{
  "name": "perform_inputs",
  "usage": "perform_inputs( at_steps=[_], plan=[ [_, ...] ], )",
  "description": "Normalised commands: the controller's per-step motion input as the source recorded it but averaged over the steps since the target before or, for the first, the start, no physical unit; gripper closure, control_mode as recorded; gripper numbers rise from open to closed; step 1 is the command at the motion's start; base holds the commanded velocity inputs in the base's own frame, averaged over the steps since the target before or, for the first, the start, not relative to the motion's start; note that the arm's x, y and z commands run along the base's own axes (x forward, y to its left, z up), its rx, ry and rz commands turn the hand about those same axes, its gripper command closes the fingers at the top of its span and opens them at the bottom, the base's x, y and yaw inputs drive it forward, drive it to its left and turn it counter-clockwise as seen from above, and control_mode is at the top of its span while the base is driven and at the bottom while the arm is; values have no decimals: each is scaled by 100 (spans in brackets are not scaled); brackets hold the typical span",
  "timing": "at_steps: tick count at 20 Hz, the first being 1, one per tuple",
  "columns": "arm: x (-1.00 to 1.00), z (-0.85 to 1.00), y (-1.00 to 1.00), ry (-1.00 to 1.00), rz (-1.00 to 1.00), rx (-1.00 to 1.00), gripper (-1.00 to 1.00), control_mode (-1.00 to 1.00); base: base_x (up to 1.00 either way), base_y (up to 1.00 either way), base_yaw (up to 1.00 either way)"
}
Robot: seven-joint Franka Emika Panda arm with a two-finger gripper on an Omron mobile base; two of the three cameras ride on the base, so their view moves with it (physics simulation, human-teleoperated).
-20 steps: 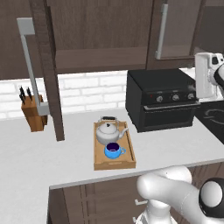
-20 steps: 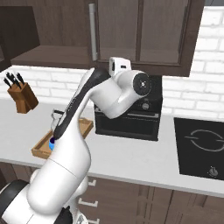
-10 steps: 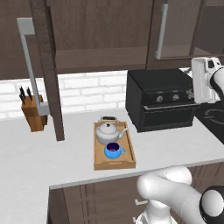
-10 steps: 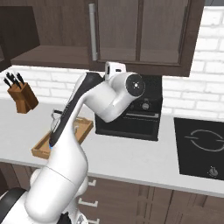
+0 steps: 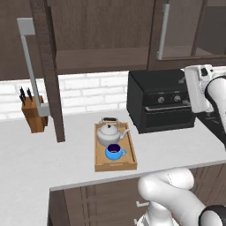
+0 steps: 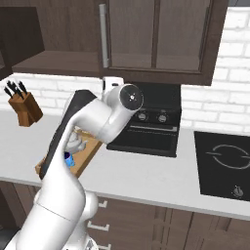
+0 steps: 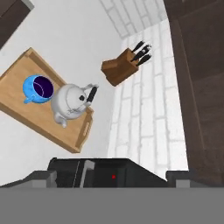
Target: Pick the kettle from the counter and place it on the tray. Then pick the mug from the cabinet and place it on the tray. Then close the cabinet doors.
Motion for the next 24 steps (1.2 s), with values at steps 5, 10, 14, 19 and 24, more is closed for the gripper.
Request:
perform_inputs(
  at_steps=[5, 10, 14, 19, 24],
  plan=[
    [-1, -23, 58, 6, -1, -7, -100, -100, 0, 0, 0],
    [-10, -20, 40, 1, 0, 0, -100, -100, 0, 0, 0],
    [-16, -28, 58, 0, 0, -7, -100, -100, 0, 0, 0],
    [-5, -24, 87, -1, -1, -13, -100, -100, 0, 0, 0],
    [0, -1, 93, -5, -13, -11, -100, -100, 0, 0, 0]
  ],
)
